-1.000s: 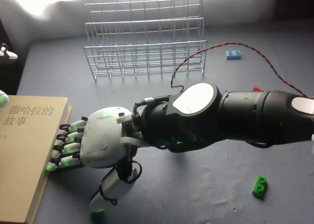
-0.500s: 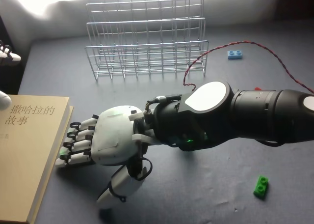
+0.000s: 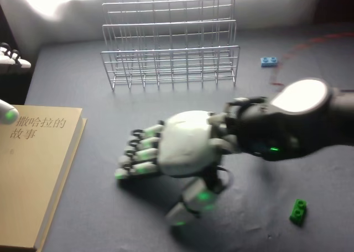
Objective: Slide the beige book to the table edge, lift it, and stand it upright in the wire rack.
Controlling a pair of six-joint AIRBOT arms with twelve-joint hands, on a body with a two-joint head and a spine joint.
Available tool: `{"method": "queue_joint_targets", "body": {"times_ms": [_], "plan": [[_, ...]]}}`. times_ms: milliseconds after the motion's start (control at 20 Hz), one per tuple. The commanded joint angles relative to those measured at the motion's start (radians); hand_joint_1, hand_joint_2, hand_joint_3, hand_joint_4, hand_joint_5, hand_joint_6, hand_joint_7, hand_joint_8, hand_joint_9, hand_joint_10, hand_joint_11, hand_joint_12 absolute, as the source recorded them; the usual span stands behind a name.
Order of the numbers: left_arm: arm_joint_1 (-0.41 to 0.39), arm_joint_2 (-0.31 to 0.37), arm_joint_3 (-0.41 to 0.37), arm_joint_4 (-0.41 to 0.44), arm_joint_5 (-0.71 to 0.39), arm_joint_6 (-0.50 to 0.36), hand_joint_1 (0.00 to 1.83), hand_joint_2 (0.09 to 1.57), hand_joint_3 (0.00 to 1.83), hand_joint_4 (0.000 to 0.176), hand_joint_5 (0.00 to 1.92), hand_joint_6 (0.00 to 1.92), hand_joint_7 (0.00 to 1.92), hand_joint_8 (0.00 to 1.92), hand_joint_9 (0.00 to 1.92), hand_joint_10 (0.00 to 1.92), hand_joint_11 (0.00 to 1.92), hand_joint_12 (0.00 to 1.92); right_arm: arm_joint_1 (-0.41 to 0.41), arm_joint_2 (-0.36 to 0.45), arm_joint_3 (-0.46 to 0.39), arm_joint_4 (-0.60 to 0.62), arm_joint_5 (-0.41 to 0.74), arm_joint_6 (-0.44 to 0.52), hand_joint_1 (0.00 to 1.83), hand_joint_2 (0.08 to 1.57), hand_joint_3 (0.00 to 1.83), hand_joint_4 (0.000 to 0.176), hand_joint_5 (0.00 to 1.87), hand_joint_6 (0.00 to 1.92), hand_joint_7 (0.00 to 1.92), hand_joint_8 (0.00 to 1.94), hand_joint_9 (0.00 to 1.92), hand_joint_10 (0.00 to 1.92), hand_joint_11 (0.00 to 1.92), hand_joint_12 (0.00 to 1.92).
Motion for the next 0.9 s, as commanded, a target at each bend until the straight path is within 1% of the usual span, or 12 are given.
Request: {"method": "queue_joint_targets", "body": {"times_ms": [0, 50, 200, 300, 350, 400, 500, 600, 650, 700, 800, 850], "plan": [[-0.01, 0.014, 0.002, -0.014, 0.044, -0.011, 0.0, 1.09, 0.0, 0.0, 0.0, 0.0, 0.0, 0.0, 0.0, 0.0, 0.0, 0.0, -0.016, 0.039, -0.021, -0.01, -0.01, 0.0, 0.0, 1.16, 0.0, 0.0, 0.0, 0.0, 0.0, 0.0, 0.0, 0.0, 0.0, 0.0], [-0.011, 0.014, -0.002, 0.01, 0.044, -0.039, 0.0, 1.09, 0.0, 0.0, 0.0, 0.0, 0.0, 0.0, 0.0, 0.0, 0.0, 0.0, -0.023, 0.081, -0.064, -0.01, -0.01, 0.003, 0.0, 1.16, 0.0, 0.0, 0.0, 0.0, 0.0, 0.0, 0.0, 0.0, 0.0, 0.0], [-0.011, 0.015, -0.031, 0.015, 0.044, -0.04, 0.0, 1.07, 0.0, 0.0, 0.0, 0.0, 0.0, 0.0, 0.0, 0.0, 0.0, 0.0, -0.03, 0.216, -0.206, -0.01, -0.018, 0.023, 0.0, 1.15, 0.0, 0.0, 0.0, 0.0, 0.0, 0.0, 0.0, 0.0, 0.0, 0.0], [-0.015, 0.018, -0.045, 0.015, 0.044, -0.044, 0.0, 1.07, 0.0, 0.0, 0.03, 0.01, 0.04, 0.02, 0.04, 0.02, 0.04, 0.02, -0.025, 0.29, -0.279, -0.01, -0.019, 0.028, 0.0, 1.15, 0.0, 0.0, 0.0, 0.0, 0.0, 0.0, 0.0, 0.0, 0.0, 0.0], [-0.022, 0.021, -0.053, 0.015, 0.044, -0.048, 0.0, 1.04, 0.0, 0.0, 0.13, 0.0, 0.17, 0.01, 0.15, 0.01, 0.11, 0.07, -0.017, 0.348, -0.331, -0.01, -0.02, 0.04, 0.0, 1.16, 0.0, 0.0, 0.0, 0.0, 0.0, 0.0, 0.0, 0.0, 0.0, 0.0], [-0.029, 0.023, -0.063, 0.019, 0.045, -0.049, 0.0, 1.02, 0.0, 0.0, 0.17, 0.0, 0.22, 0.0, 0.2, 0.01, 0.12, 0.1, -0.007, 0.397, -0.373, -0.01, -0.02, 0.063, 0.0, 1.16, 0.0, 0.0, 0.0, 0.0, 0.0, 0.0, 0.0, 0.0, 0.0, 0.0], [-0.051, 0.028, -0.083, 0.058, 0.051, -0.061, 0.15, 1.0, 0.0, 0.0, 0.15, 0.0, 0.2, 0.0, 0.2, 0.0, 0.12, 0.12, 0.017, 0.486, -0.452, -0.01, -0.024, 0.102, 0.0, 1.15, 0.0, 0.0, 0.0, 0.0, 0.0, 0.0, 0.0, 0.0, 0.0, 0.0], [-0.071, 0.033, -0.101, 0.086, 0.059, -0.062, 0.68, 1.02, 0.0, 0.0, 0.03, 0.0, 0.06, 0.0, 0.07, 0.0, 0.04, 0.1, 0.039, 0.582, -0.545, -0.01, -0.057, 0.145, 0.0, 1.15, 0.0, 0.0, 0.0, 0.0, 0.0, 0.0, 0.0, 0.0, 0.0, 0.0], [-0.071, 0.039, -0.113, 0.091, 0.061, -0.062, 0.95, 1.0, 0.0, 0.0, 0.01, 0.0, 0.01, 0.0, 0.01, 0.0, 0.01, 0.09, 0.053, 0.612, -0.578, -0.01, -0.069, 0.14, 0.0, 1.14, 0.0, 0.0, 0.0, 0.0, 0.0, 0.0, 0.0, 0.0, 0.0, 0.0], [-0.067, 0.049, -0.13, 0.1, 0.061, -0.067, 0.98, 1.04, 0.0, 0.0, 0.0, 0.0, 0.0, 0.0, 0.0, 0.0, 0.0, 0.02, 0.07, 0.627, -0.597, -0.01, -0.063, 0.123, 0.0, 1.14, 0.0, 0.0, 0.0, 0.0, 0.0, 0.0, 0.0, 0.0, 0.0, 0.0], [-0.067, 0.071, -0.166, 0.123, 0.061, -0.084, 1.06, 1.06, 0.01, 0.0, 0.0, 0.0, 0.0, 0.0, 0.0, 0.0, 0.0, 0.0, 0.091, 0.625, -0.595, -0.01, -0.041, 0.119, 0.0, 1.15, 0.0, 0.0, 0.0, 0.0, 0.0, 0.0, 0.0, 0.0, 0.0, 0.0], [-0.069, 0.078, -0.185, 0.126, 0.058, -0.084, 1.03, 1.05, 0.0, 0.0, 0.0, 0.0, 0.0, 0.0, 0.0, 0.0, 0.02, 0.01, 0.092, 0.624, -0.595, -0.01, -0.04, 0.119, 0.0, 1.15, 0.0, 0.0, 0.0, 0.0, 0.0, 0.0, 0.0, 0.0, 0.0, 0.0]]}}
